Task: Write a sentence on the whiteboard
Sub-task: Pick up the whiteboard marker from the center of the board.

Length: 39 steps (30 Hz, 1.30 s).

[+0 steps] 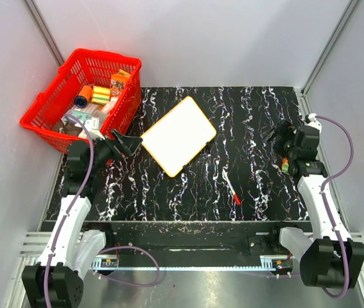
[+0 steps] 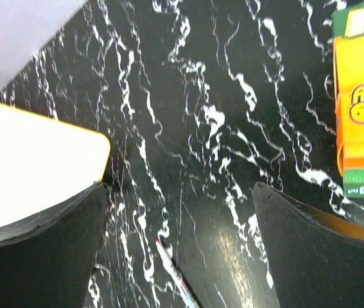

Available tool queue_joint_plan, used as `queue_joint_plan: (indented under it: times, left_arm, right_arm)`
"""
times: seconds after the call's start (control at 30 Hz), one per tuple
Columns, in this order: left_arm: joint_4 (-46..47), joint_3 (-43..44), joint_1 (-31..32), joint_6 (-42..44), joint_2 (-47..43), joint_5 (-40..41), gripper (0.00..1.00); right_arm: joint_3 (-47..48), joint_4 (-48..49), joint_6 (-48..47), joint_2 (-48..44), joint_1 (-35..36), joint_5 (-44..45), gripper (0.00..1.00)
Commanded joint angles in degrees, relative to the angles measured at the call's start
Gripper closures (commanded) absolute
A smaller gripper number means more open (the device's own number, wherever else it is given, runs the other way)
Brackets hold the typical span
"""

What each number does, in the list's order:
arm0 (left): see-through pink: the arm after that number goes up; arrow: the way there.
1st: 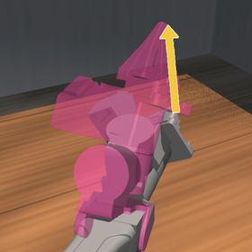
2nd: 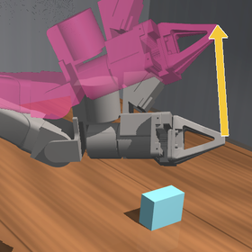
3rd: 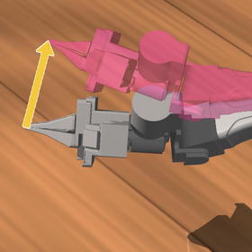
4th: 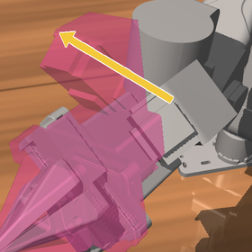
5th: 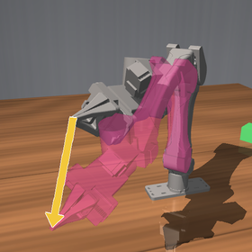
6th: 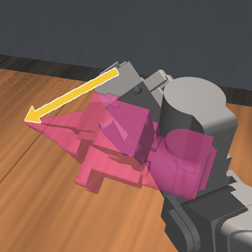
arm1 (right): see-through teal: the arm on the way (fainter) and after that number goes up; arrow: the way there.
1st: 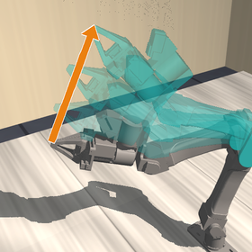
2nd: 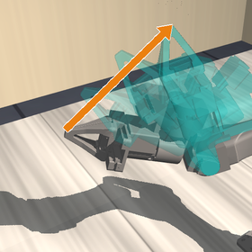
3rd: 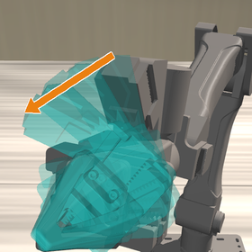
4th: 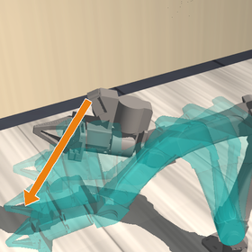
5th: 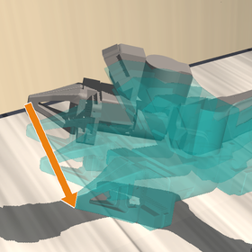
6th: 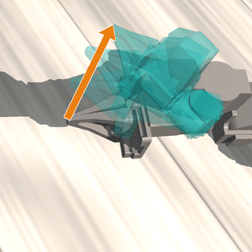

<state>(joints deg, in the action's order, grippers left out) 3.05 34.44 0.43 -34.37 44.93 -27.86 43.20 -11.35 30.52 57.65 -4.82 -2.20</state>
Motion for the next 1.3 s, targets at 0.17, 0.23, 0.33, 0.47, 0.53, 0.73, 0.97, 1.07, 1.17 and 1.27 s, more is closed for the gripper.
queue_joint_plan:
  times: [0.17,0.23,0.33,0.47,0.53,0.73,0.97,1.07,1.17,1.27]
  left_arm:
    - [-9.18,9.3,4.47,8.15,0.77,-7.13,0.01]
    - [-16.09,12.74,8.17,11.15,3.67,-2.93,0.01]
    - [-24.98,20.92,18.18,16.34,8.67,8.4,0.01]
    - [-32.13,30.85,31.27,21.09,15.7,21.51,0.01]
    - [-35.02,33.92,33.93,21.97,19.48,27.49,0.01]
    - [-36.01,34.74,39.39,24.53,23.45,34.01,0.01]
    - [-34.52,32.45,39.65,24.0,22.49,33.31,0.01]
    - [-34.43,31.92,39.65,24.09,21.78,32.61,0.01]
    - [-33.9,31.4,39.74,24.53,21.08,32.08,0.01]
    - [-33.81,30.87,39.65,25.14,19.51,31.64,0.01]
  right_arm:
    - [7.86,-17.11,-5.38,0.01,0.51,-11.5,0.0]
    - [8.39,-18.7,-5.47,1.76,2.44,-11.08,0.0]
    - [8.92,-20.28,-6.79,4.75,10.69,-7.32,0.0]
    - [10.76,-22.82,-6.18,12.63,19.92,-2.22,0.0]
    - [12.43,-24.32,-6.44,16.25,23.7,1.82,0.0]
    - [15.42,-30.39,-4.52,29.53,33.02,8.61,0.16]
    - [11.13,-28.99,-0.47,35.86,34.09,7.03,0.41]
    - [9.45,-27.76,0.41,37.09,34.0,6.15,0.55]
    - [7.61,-25.65,1.03,38.41,34.0,4.49,0.6]
    - [6.03,-23.46,1.47,39.91,34.0,2.73,0.82]
